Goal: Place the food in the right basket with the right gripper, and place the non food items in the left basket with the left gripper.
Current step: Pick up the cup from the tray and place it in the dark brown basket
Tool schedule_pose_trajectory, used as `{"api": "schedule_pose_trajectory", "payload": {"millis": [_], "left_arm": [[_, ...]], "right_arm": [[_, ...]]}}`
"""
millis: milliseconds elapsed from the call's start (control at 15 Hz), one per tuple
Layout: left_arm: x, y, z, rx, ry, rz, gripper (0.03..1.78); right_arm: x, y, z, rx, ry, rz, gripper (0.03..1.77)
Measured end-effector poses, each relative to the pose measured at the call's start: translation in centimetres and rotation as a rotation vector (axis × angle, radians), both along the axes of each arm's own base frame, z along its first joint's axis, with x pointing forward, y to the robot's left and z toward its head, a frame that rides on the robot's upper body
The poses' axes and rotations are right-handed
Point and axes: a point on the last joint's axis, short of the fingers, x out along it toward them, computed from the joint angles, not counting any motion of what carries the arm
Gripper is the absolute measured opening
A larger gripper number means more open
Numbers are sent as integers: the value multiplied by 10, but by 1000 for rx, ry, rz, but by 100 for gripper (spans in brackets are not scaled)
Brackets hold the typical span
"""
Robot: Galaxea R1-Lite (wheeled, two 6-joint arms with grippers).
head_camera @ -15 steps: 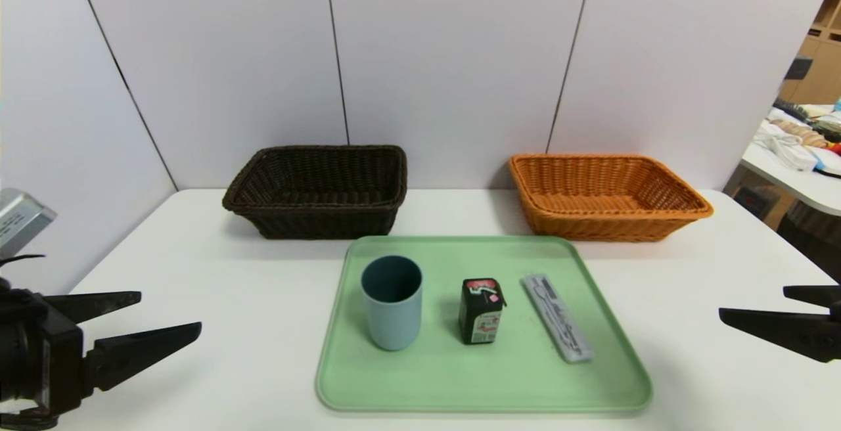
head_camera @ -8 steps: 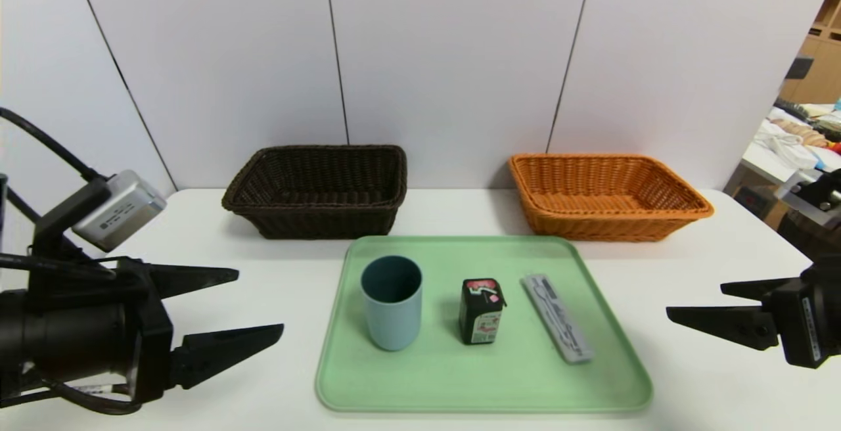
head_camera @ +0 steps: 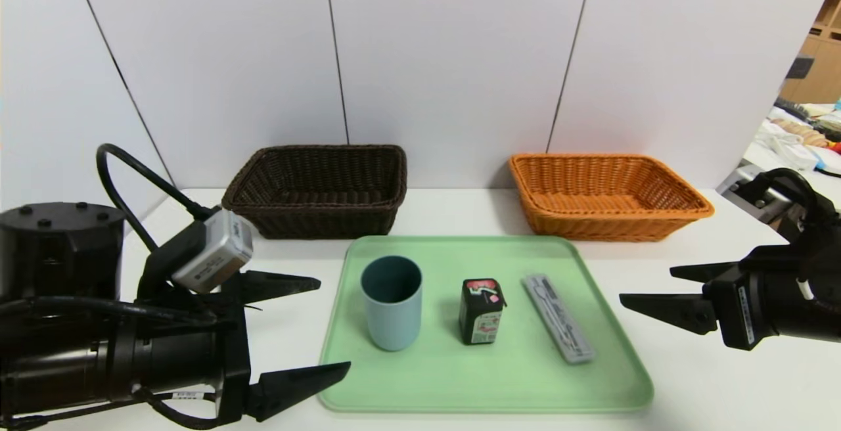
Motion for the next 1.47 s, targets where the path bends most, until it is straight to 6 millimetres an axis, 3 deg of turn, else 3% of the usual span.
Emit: {"api": "schedule_pose_trajectory", "payload": {"millis": [267,733,1200,1467], "left_arm": [[12,-6,-25,-13,-8,-45,169],[54,-20,-65,-39,-57,-29,169],[86,-35,-74,-58,-89,-38,169],[92,-48,-73,-74,-85,-76,169]], "right_arm": [[1,1,-1,-19,-4,14,170],[1,0,-1,-44,-22,32,170],[0,0,0,-43,-28,35,170],[0,0,0,-45,-30,26,170]]}}
